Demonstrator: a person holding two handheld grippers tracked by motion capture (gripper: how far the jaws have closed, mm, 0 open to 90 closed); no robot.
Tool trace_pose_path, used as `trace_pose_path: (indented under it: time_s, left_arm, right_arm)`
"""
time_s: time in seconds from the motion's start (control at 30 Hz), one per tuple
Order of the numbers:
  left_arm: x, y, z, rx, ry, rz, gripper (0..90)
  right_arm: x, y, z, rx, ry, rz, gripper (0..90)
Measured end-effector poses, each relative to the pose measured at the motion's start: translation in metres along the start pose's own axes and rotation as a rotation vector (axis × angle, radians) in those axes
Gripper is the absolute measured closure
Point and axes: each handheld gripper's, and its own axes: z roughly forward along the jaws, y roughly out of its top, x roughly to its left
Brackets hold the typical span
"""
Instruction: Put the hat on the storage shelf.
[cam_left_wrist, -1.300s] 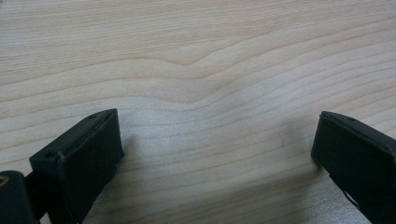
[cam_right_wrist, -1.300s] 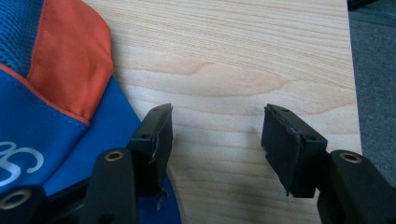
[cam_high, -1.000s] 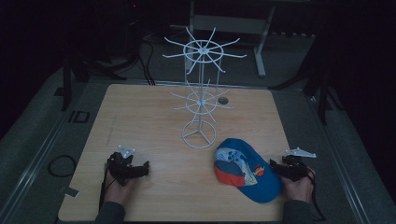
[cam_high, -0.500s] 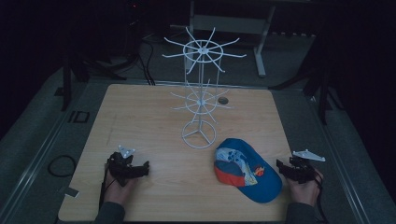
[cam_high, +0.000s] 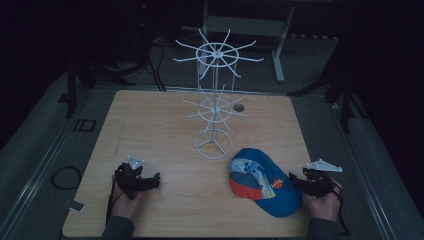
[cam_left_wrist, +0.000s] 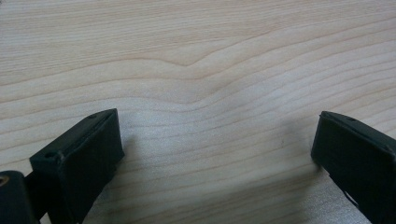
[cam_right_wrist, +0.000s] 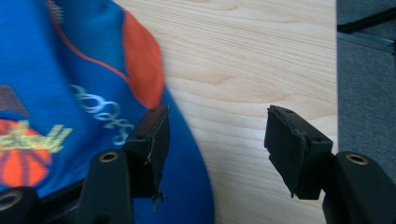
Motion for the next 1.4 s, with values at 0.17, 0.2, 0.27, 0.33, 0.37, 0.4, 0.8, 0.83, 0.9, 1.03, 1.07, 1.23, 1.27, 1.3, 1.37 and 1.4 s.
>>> trace_pose_path:
  time_s: [0.17,0.2,0.27,0.33,0.37,0.4,0.8,0.83,0.9,1.03,1.07,1.23,1.27,1.3,1.37,1.4]
  left_arm:
    - [0.000,0.000,0.000,0.000,0.000,0.000,2.4]
    - [0.000,0.000,0.000,0.000,0.000,0.000,2.4]
    - [0.000,0.000,0.000,0.000,0.000,-0.002,2.4]
    - [0.000,0.000,0.000,0.000,-0.001,-0.002,2.4]
    - [0.000,0.000,0.000,0.001,0.000,-0.002,2.4]
    - [0.000,0.000,0.000,0.001,0.000,-0.002,2.4]
    - [-0.001,0.001,0.001,0.000,0.006,-0.007,2.4]
    - [-0.001,0.001,0.001,0.002,0.007,-0.007,2.4]
    - [-0.001,0.001,0.001,0.000,0.008,-0.010,2.4]
    - [-0.001,0.001,0.001,0.001,0.008,-0.008,2.4]
    - [-0.001,0.001,0.001,0.001,0.008,-0.008,2.4]
    - [-0.001,0.001,0.001,0.001,0.008,-0.008,2.4]
    - [-0.001,0.001,0.001,-0.001,0.008,-0.011,2.4]
    - [-0.001,0.001,0.001,-0.001,0.008,-0.011,2.4]
    - [-0.001,0.001,0.001,-0.001,0.007,-0.011,2.4]
    - [-0.001,0.001,0.001,-0.001,0.007,-0.012,2.4]
  right_arm:
    - [0.007,0.006,-0.007,0.011,0.055,-0.021,39.2]
    - [0.007,0.006,-0.007,0.011,0.055,-0.021,39.2]
    - [0.011,0.008,-0.010,0.019,0.065,-0.037,38.6]
    - [0.012,0.011,-0.013,0.025,0.074,-0.047,38.2]
    - [0.013,0.014,-0.016,0.023,0.083,-0.051,37.8]
    - [0.013,0.014,-0.016,0.023,0.083,-0.051,37.8]
    - [0.021,0.026,-0.025,0.053,0.130,-0.081,32.9]
    - [0.022,0.027,-0.026,0.053,0.132,-0.085,31.3]
    - [0.024,0.030,-0.027,0.055,0.139,-0.089,28.9]
    - [0.030,0.036,-0.028,0.060,0.165,-0.106,23.0]
    - [0.030,0.036,-0.028,0.060,0.165,-0.106,23.0]
    - [0.042,0.045,-0.026,0.073,0.192,-0.136,15.1]
    - [0.044,0.046,-0.025,0.077,0.196,-0.142,14.7]
    - [0.047,0.048,-0.023,0.082,0.203,-0.155,14.3]
    - [0.051,0.051,-0.020,0.092,0.210,-0.172,12.7]
    - [0.053,0.052,-0.018,0.095,0.213,-0.177,12.6]
